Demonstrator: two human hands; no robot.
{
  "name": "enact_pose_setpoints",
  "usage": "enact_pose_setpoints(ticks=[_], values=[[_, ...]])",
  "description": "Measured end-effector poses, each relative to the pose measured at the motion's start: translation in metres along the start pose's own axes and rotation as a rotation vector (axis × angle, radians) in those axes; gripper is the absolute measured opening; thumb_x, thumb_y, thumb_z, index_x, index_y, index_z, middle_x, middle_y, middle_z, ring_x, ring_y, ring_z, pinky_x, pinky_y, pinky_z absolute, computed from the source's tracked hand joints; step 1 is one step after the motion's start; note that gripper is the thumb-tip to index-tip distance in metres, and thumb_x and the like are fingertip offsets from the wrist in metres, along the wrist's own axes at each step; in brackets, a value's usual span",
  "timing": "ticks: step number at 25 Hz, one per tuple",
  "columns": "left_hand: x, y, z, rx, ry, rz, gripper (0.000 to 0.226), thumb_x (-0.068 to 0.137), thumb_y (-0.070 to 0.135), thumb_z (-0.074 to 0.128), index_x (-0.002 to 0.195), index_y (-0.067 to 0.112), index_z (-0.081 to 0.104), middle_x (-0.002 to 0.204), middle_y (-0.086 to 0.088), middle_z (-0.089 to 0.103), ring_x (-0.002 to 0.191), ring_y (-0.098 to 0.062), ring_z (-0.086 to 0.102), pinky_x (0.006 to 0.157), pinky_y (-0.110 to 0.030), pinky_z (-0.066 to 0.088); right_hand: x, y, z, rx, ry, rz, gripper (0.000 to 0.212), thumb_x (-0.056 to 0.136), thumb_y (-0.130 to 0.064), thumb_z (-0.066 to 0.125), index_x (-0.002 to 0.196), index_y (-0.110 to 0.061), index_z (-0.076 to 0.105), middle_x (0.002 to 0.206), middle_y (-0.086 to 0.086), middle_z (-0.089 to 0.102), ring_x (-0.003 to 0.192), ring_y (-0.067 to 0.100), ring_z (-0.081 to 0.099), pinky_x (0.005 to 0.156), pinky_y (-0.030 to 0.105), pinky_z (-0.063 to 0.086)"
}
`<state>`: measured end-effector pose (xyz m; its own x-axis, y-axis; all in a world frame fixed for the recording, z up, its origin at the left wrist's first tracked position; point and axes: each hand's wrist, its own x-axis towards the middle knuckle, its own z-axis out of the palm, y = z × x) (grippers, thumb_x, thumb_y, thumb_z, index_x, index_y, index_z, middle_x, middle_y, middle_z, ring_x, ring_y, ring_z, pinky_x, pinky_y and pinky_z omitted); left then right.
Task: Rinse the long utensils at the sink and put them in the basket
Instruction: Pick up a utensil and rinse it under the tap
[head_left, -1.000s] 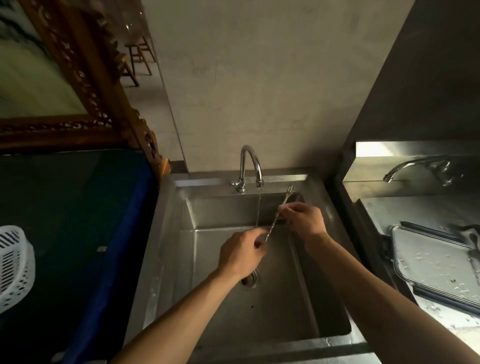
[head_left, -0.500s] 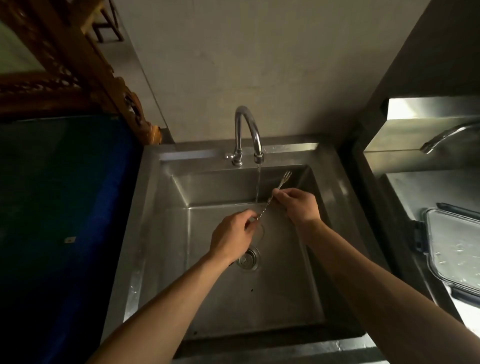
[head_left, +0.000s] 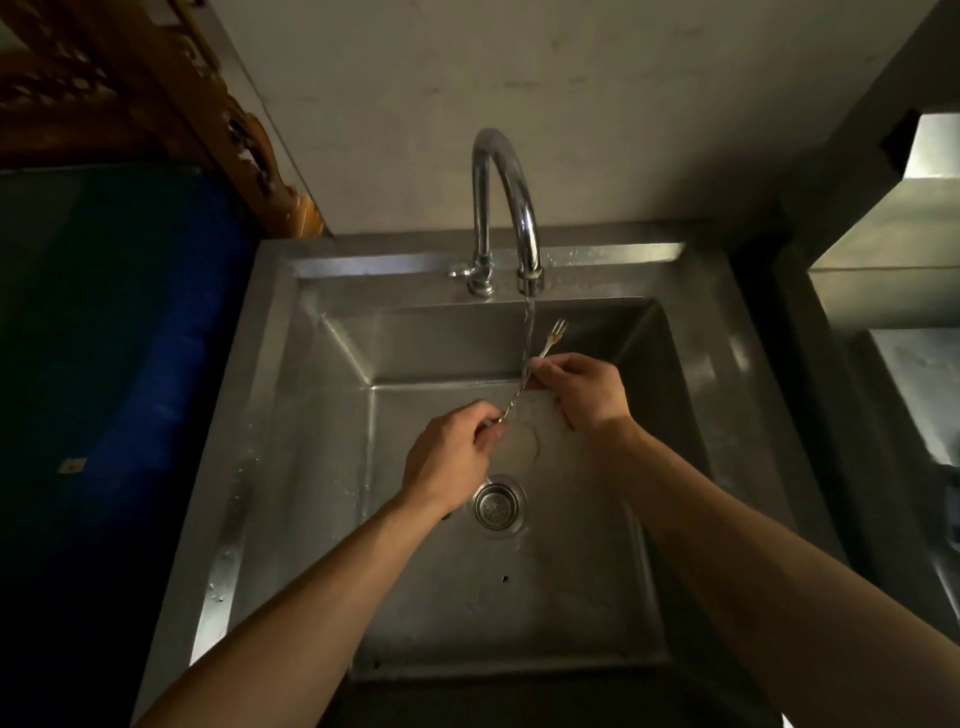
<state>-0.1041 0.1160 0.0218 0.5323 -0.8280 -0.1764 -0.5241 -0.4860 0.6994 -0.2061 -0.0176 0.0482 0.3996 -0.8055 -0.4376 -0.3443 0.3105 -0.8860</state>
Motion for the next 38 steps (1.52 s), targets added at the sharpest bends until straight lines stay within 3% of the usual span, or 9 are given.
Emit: enact_pose_setpoints(ticks=[9,16,20,30,36,38], values=[[-0.001,-0.002,-0.013,0.005,0.032,-0.016,0.007,0.092,0.033,0.059,0.095,0.028,0.063,0.078,0.014,0.061,0.071,-0.013,0.059,0.071,-0.035,0.052,0.004,-0.013,0.01,0.036,-0.045,0.008,0.017,0.091,-0.026,0.067,0.085,-0.01,0.071,0.05,-0.012,0.066,0.032,-0.003,0.045,0.034,0.012,0.034],[-0.007,-0.001,-0.015,0.013,0.023,-0.008,0.007,0.092,0.032,0.059,0.096,0.027,0.063,0.081,0.014,0.064,0.074,-0.013,0.062,0.07,-0.033,0.052,0.003,-0.01,0.011,0.067,-0.065,0.017,0.021,0.09,-0.029,0.067,0.075,-0.015,0.071,0.059,-0.006,0.071,0.035,0.0,0.042,0.034,0.013,0.032],[-0.009,-0.002,-0.015,0.018,0.021,0.01,0.006,0.092,0.031,0.059,0.095,0.027,0.063,0.082,0.013,0.065,0.074,-0.013,0.062,0.069,-0.034,0.052,0.003,-0.011,0.01,0.042,-0.061,0.033,0.029,0.092,-0.038,0.063,0.078,-0.014,0.072,0.068,0.0,0.074,0.033,0.0,0.041,0.033,0.015,0.032],[-0.015,-0.006,-0.016,0.022,0.031,0.015,0.004,0.092,0.031,0.059,0.093,0.028,0.062,0.079,0.015,0.063,0.068,-0.009,0.057,0.066,-0.033,0.051,0.0,-0.016,0.01,0.0,-0.049,0.054,0.043,0.091,-0.052,0.058,0.079,-0.013,0.072,0.059,-0.005,0.072,0.036,0.004,0.043,0.034,0.015,0.034],[-0.016,-0.006,-0.019,0.042,0.041,0.014,0.004,0.092,0.033,0.06,0.094,0.03,0.06,0.08,0.016,0.063,0.071,-0.011,0.062,0.066,-0.035,0.052,-0.002,-0.02,0.011,0.023,-0.05,0.05,0.039,0.092,-0.047,0.06,0.082,-0.011,0.073,0.058,-0.003,0.072,0.034,0.001,0.046,0.034,0.015,0.035],[-0.017,-0.005,-0.021,0.044,0.044,0.009,0.005,0.091,0.034,0.06,0.093,0.03,0.059,0.078,0.016,0.062,0.072,-0.011,0.063,0.066,-0.036,0.053,-0.003,-0.02,0.011,0.002,-0.073,0.032,0.031,0.091,-0.04,0.064,0.083,-0.011,0.073,0.068,0.002,0.075,0.033,-0.001,0.045,0.034,0.014,0.035]])
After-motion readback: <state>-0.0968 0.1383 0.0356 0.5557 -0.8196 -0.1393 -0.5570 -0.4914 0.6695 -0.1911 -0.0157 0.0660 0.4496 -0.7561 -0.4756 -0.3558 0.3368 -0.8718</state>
